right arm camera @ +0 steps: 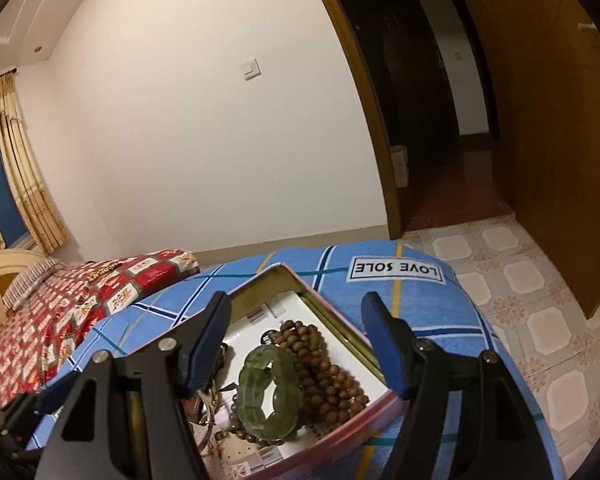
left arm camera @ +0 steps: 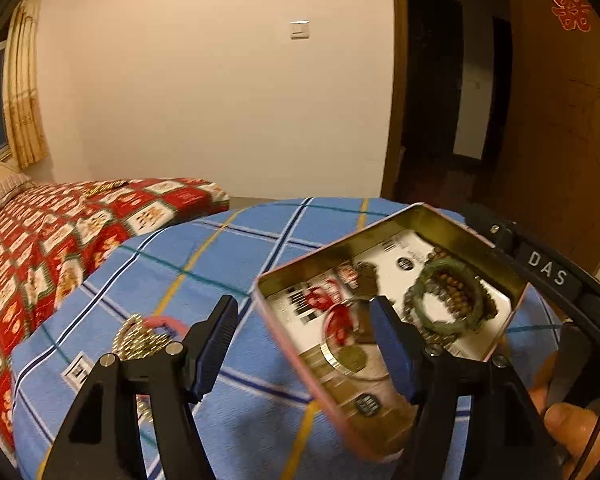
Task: Organize jewelry
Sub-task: 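Release the jade bangle into the pink tin while the left tool drops the silver bangle in, then move the left tool back to the pearl strand and grasp it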
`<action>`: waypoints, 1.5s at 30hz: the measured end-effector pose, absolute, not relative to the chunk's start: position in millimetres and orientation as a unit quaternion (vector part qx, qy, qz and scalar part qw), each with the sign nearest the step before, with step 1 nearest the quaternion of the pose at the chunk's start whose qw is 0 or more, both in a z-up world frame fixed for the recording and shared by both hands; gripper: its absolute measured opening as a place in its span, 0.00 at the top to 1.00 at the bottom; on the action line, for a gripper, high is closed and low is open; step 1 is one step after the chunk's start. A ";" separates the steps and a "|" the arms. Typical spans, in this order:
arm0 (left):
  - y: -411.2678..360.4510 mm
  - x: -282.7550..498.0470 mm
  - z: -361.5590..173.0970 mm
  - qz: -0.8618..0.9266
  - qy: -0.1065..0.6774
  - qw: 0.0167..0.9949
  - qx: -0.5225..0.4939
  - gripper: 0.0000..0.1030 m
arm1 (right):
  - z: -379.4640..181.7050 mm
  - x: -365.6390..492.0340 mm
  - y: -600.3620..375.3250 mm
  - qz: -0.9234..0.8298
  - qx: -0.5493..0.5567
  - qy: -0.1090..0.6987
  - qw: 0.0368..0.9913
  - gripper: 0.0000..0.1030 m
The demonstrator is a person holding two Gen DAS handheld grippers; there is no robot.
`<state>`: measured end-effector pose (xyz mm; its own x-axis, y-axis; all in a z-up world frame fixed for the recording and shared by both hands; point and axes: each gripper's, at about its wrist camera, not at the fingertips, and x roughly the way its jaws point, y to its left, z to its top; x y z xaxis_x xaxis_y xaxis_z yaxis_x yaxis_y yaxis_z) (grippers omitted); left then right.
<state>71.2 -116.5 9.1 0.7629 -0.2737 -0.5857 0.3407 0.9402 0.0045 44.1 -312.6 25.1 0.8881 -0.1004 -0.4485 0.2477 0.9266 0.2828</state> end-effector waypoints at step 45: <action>24.4 109.3 -25.6 -0.120 0.378 0.918 0.017 0.40 | 13.1 19.6 -133.6 0.021 0.028 0.254 0.966 0.34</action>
<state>109.3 24.4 -25.6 0.6849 -0.2069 -0.6987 0.2332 0.9706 -0.0588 19.6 -133.6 13.1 0.8698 0.0549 -0.4904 -0.0264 0.9975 0.0649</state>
